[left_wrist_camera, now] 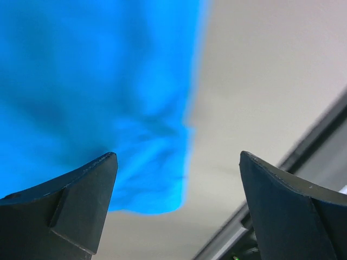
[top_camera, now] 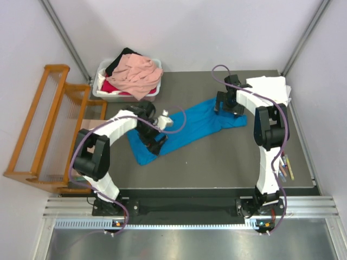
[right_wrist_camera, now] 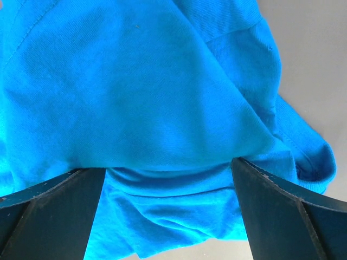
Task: Fold and stack the t-shirts
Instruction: Fold the tshirt
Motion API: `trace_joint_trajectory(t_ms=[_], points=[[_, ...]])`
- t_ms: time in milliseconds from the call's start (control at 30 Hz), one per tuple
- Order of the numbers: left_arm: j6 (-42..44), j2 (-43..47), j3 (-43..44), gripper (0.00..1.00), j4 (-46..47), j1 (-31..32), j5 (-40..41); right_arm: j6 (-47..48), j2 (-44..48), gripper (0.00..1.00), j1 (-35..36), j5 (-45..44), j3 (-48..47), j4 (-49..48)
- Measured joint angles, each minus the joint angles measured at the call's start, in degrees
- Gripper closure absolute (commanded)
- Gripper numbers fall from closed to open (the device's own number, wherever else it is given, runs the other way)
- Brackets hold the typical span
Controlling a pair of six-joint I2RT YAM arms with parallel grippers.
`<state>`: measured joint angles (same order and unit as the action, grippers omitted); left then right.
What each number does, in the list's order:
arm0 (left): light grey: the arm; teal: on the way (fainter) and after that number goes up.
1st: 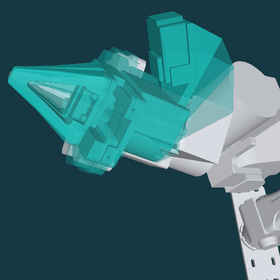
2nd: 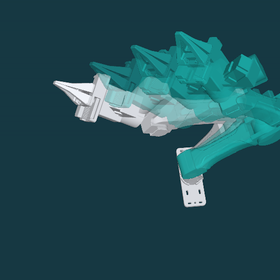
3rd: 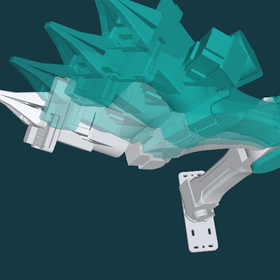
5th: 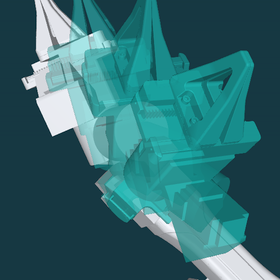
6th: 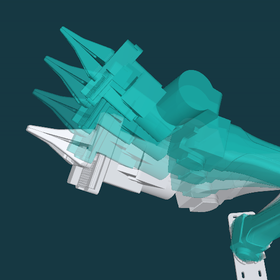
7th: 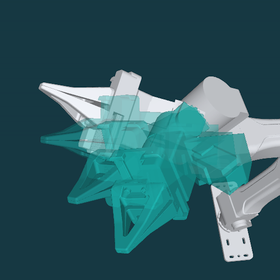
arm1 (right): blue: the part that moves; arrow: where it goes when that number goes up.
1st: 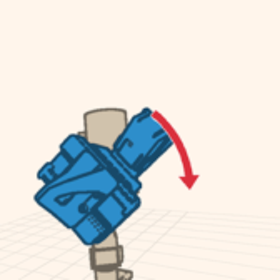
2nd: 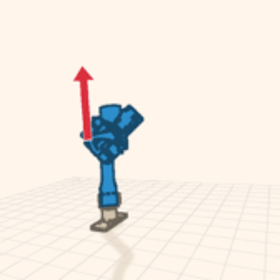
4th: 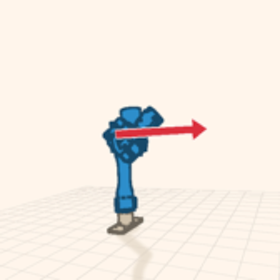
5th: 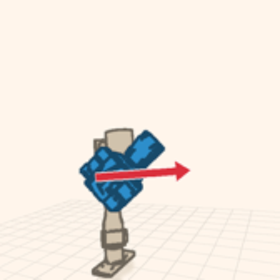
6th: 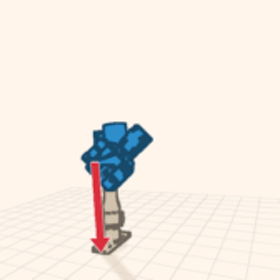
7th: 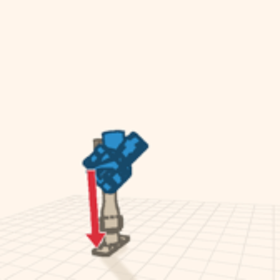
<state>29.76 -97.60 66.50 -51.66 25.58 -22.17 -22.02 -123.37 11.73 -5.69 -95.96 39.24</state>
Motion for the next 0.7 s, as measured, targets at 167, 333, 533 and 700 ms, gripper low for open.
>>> trace_joint_trajectory(t_ms=[167,333,533,700], points=[[2.6,0.0,2.0,0.02,0.1,-14.0,-0.5,0.6,1.0,0.00,0.0,0.3,1.7,-1.6],[5.1,0.0,1.0,0.02,-0.7,-25.3,2.1,1.0,1.1,0.00,-0.1,0.6,1.9,-1.8],[4.4,1.4,3.0,0.01,-4.3,-23.8,1.0,1.0,1.2,0.00,-0.3,1.4,1.9,-1.9],[0.6,7.8,7.5,0.01,-4.5,-16.4,-0.4,1.0,2.2,0.00,-0.3,1.7,3.7,-3.7]])
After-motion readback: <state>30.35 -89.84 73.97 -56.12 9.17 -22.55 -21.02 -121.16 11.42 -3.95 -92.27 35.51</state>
